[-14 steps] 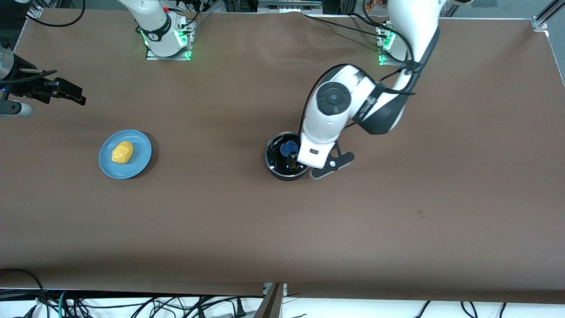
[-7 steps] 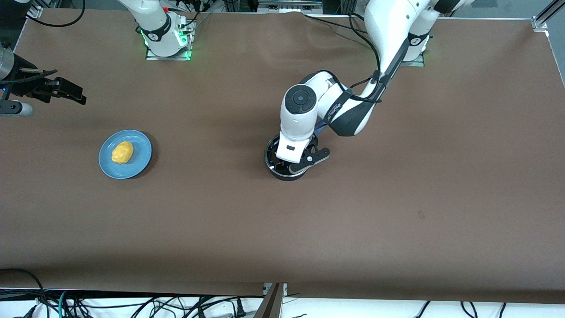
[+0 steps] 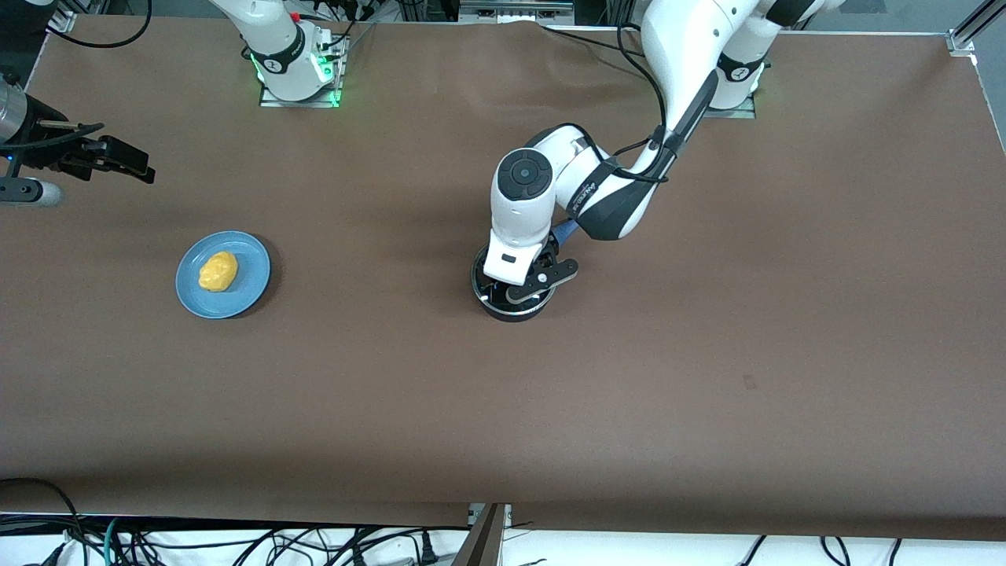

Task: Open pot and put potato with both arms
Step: 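Lower the left gripper and grasp the lid's blue knob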

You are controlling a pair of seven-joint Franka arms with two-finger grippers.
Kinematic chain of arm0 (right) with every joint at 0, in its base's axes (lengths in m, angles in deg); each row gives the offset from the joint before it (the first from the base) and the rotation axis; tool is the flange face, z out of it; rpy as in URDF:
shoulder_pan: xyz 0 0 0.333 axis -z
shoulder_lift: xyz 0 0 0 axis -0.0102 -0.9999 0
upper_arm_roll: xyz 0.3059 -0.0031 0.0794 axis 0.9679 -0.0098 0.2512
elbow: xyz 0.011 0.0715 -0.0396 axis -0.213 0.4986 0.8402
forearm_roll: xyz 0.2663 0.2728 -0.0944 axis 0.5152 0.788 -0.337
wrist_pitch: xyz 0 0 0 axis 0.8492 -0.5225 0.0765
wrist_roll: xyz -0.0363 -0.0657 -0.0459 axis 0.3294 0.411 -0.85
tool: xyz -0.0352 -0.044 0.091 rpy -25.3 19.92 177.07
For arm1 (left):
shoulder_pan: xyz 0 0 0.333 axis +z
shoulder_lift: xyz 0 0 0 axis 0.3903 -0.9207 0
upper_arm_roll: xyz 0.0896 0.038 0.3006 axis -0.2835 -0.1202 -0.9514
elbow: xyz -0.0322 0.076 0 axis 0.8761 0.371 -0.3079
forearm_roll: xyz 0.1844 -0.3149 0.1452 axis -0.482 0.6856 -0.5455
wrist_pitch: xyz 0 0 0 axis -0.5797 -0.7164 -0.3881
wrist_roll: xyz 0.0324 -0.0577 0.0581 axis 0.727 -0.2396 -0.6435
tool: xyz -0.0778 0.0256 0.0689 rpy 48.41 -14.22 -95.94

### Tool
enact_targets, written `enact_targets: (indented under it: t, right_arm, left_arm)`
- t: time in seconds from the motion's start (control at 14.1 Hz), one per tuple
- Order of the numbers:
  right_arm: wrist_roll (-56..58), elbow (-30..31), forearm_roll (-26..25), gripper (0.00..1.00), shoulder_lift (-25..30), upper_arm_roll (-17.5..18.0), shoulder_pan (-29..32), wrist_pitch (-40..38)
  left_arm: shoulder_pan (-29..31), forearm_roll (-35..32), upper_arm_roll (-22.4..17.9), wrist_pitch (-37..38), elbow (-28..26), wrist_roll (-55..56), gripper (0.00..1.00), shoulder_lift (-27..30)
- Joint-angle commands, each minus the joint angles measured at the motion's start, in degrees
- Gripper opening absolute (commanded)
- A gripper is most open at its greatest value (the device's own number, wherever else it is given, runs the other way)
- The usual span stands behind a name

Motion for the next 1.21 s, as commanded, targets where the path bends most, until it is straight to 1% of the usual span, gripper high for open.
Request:
enact_targets:
  t: [0.0,0.07,0.21,0.35,0.57,0.78,0.99,1.13]
  right_arm:
    - [1.03,0.3,-0.57,1.0,0.65,0.35,0.54,-0.76]
    - [1.03,0.3,-0.57,1.0,0.65,0.35,0.72,-0.76]
    - [1.03,0.3,-0.57,1.0,0.65,0.35,0.54,-0.76]
    - [1.03,0.3,-0.57,1.0,0.65,0.35,0.54,-0.76]
    - [0.95,0.3,-0.48,1.0,0.65,0.35,0.54,-0.76]
    - [0.15,0.3,-0.57,1.0,0.65,0.35,0.54,-0.85]
    - [0.94,0.12,-0.48,1.0,-0.31,0.35,0.72,-1.37]
    - [1.12,0.21,-0.74,1.0,-1.45,0.35,0.72,-1.47]
  left_arm:
    - [0.04,-1.43,0.53,-0.18,-1.55,0.67,0.76,0.41]
    - [0.04,-1.43,0.53,-0.18,-1.46,0.67,0.7,0.41]
    - [0.04,-1.43,0.61,-0.18,-1.46,0.67,0.63,0.5]
    - [0.13,-1.26,0.62,-0.1,-1.46,0.67,0.61,0.67]
    - [0.39,-1.08,0.62,0.17,-1.11,0.67,0.61,1.02]
    - [0.83,-0.99,1.14,0.87,-1.02,0.14,0.59,3.13]
    - [3.37,0.06,1.32,3.5,-1.19,-7.22,0.58,5.59]
    - [7.93,0.85,1.32,5.43,-1.55,-17.12,0.58,7.34]
